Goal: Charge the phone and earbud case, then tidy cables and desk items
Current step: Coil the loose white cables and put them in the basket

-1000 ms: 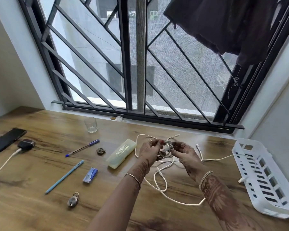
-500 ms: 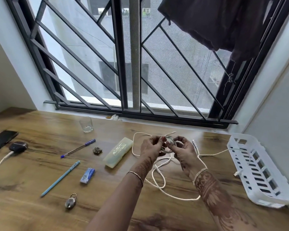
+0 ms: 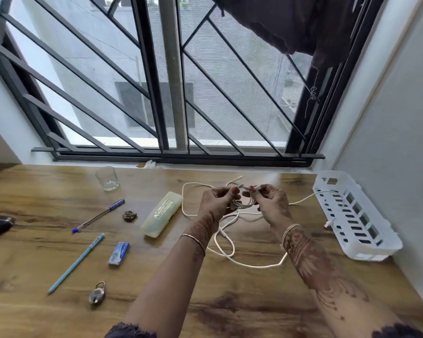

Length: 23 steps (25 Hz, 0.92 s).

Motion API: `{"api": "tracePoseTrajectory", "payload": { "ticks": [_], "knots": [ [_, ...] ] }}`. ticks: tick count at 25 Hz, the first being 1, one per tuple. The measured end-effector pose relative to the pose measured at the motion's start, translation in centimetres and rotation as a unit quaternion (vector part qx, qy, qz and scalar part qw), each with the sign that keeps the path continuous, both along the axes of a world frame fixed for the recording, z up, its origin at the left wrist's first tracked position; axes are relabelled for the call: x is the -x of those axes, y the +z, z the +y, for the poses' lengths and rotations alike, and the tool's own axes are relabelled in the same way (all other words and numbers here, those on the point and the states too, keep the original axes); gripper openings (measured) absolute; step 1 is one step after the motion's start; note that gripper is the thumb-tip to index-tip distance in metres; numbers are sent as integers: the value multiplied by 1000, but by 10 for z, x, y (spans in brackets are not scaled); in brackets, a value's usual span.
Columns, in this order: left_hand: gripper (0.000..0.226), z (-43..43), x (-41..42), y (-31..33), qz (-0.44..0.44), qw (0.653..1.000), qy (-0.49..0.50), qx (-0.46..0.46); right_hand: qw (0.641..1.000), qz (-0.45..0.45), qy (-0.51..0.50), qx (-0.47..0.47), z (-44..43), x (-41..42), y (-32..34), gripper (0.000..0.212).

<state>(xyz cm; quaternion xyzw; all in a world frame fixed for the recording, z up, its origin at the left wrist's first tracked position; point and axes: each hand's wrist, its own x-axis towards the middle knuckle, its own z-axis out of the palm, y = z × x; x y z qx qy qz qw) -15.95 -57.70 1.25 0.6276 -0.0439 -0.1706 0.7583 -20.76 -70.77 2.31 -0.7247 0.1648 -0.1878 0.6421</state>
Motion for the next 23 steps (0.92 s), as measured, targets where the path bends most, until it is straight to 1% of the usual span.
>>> {"api": "tracePoseTrajectory", "payload": {
  "ticks": [2, 5, 10, 14, 16, 19, 21, 23],
  "knots": [
    [9, -7, 2, 3, 21, 999, -33, 29, 999, 16, -5, -32, -12, 7, 1, 7],
    [11, -23, 4, 5, 34, 995, -92, 24, 997, 27, -9, -66, -33, 22, 2, 16],
    [10, -70, 15, 12, 52, 986, -157, 6, 994, 31, -81, -68, -74, 44, 8, 3],
    [12, -115, 24, 21, 41, 986, -159, -9, 993, 26, -110, -32, -116, 54, 13, 9],
    [11, -138, 29, 24, 37, 987, -154, -9, 991, 30, -131, 9, -139, 56, 16, 4],
    [9, -173, 33, 31, 32, 988, -150, -6, 980, 47, -162, 106, -178, 51, 21, 9],
    [11, -195, 34, 34, 28, 990, -137, -11, 967, 63, -177, 173, -206, 45, 29, 6],
    [11, -210, 32, 33, 18, 993, -116, -32, 950, 79, -184, 238, -228, 36, 36, 8]
  ]
}}
